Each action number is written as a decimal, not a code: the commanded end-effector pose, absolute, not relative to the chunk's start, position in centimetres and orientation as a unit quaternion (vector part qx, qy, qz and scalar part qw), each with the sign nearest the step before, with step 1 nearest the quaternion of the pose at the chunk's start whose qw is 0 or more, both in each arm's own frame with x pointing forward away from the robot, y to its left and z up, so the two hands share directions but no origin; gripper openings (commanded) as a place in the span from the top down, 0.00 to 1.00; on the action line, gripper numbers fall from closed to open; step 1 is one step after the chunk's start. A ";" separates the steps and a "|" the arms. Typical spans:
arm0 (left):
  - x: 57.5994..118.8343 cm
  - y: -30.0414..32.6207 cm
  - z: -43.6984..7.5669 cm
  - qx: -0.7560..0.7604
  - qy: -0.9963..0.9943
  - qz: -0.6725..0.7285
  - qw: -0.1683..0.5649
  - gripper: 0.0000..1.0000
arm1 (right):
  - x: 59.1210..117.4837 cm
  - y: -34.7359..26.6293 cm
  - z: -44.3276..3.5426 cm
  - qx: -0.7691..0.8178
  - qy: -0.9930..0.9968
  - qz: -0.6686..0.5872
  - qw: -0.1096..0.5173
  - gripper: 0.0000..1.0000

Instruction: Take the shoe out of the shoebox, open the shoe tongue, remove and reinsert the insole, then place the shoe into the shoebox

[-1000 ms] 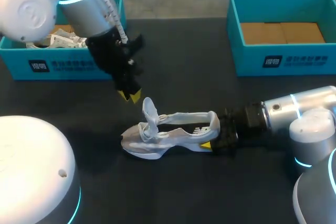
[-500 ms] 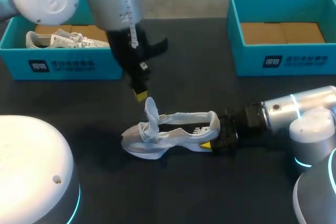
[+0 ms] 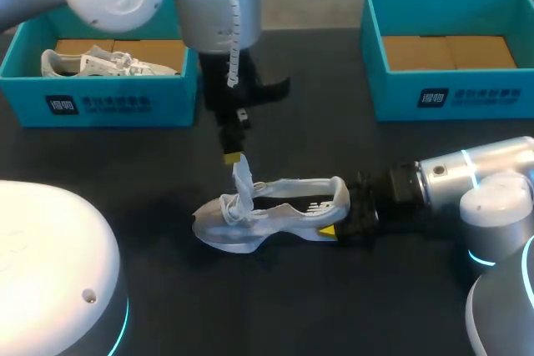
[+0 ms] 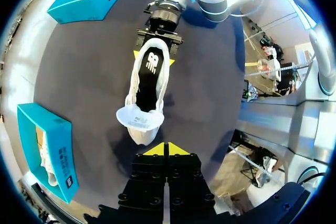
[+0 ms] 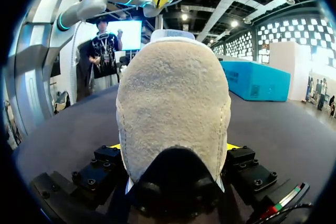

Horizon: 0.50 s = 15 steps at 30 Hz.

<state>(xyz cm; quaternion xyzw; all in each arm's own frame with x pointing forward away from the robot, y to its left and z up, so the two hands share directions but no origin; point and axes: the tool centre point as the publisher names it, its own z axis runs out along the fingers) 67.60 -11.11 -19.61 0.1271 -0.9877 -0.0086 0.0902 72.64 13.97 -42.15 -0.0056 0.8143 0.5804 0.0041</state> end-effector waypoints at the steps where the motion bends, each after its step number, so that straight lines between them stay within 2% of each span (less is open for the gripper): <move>1: 67.6 -11.5 -19.5 0.109 -0.991 0.006 0.078 1.00 | 72.6 14.2 -42.4 -0.006 0.815 0.580 0.004 1.00; 6: 67.3 -13.3 -20.5 0.038 -0.995 0.054 0.074 1.00 | 72.6 14.2 -42.4 -0.006 0.815 0.580 0.004 1.00; 15: 69.0 -17.4 -23.2 -0.007 -0.996 0.039 0.080 1.00 | 72.6 14.2 -42.4 -0.006 0.815 0.580 0.004 1.00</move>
